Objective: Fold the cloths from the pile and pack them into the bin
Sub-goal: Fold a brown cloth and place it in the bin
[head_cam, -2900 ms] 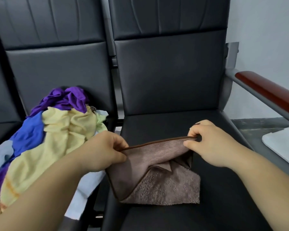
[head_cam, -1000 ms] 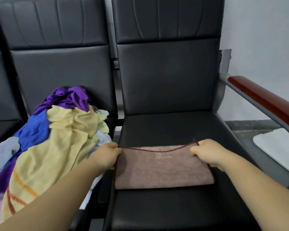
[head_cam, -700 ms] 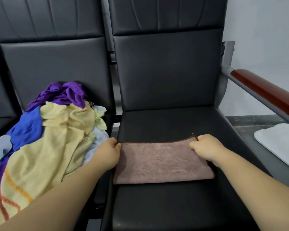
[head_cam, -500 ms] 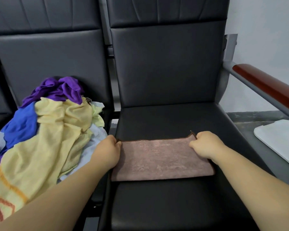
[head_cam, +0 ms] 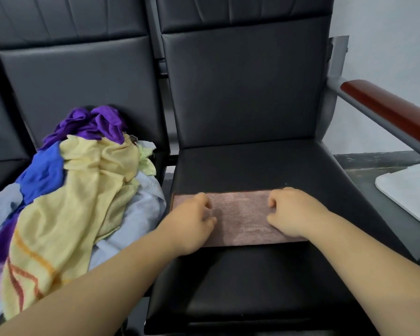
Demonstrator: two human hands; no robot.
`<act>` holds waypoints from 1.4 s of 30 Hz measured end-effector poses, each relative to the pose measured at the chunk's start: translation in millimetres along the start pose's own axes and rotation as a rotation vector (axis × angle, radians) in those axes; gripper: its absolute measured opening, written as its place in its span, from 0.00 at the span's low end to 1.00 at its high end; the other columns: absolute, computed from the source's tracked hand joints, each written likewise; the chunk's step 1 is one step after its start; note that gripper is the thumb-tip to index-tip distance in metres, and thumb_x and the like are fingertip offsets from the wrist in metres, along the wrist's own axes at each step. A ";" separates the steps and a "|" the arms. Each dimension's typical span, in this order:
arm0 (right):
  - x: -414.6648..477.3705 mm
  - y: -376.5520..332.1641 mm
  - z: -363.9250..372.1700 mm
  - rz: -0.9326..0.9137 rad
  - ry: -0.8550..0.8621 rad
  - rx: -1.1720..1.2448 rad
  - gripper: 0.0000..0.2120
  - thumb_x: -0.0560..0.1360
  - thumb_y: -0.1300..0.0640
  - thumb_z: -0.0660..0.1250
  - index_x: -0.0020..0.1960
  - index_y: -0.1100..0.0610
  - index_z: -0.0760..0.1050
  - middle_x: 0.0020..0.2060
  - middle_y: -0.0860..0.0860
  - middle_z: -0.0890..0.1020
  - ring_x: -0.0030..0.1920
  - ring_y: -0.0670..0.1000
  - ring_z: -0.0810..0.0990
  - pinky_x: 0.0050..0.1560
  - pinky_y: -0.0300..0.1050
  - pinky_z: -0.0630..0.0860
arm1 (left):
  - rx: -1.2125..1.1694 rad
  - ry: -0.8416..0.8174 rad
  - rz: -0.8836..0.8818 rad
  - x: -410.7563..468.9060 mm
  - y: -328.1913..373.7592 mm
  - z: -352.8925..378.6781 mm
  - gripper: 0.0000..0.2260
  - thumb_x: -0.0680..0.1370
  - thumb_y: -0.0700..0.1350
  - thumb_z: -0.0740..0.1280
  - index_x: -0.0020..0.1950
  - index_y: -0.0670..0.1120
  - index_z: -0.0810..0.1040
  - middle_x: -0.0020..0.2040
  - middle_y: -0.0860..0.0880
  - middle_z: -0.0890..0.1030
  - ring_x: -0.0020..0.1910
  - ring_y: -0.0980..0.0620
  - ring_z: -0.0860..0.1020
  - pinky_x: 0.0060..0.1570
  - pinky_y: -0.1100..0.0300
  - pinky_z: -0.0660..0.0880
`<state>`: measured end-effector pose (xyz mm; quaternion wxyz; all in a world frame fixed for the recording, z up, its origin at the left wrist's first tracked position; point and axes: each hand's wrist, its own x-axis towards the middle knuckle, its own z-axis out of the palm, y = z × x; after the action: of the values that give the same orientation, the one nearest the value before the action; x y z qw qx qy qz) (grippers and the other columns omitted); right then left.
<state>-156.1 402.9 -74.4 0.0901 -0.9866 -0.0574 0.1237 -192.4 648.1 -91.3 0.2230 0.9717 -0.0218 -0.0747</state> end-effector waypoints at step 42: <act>-31.6 -7.9 -15.3 0.048 -0.186 0.977 0.08 0.73 0.54 0.75 0.48 0.57 0.85 0.46 0.53 0.88 0.51 0.55 0.85 0.58 0.53 0.81 | -0.685 0.083 -0.013 -21.3 -6.6 11.2 0.08 0.78 0.52 0.64 0.42 0.51 0.77 0.35 0.56 0.78 0.38 0.53 0.76 0.47 0.48 0.77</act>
<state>-183.3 403.9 -50.9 0.5335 -0.8148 0.0221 0.2258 -215.1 650.8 -101.3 0.5366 0.8427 0.0196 -0.0394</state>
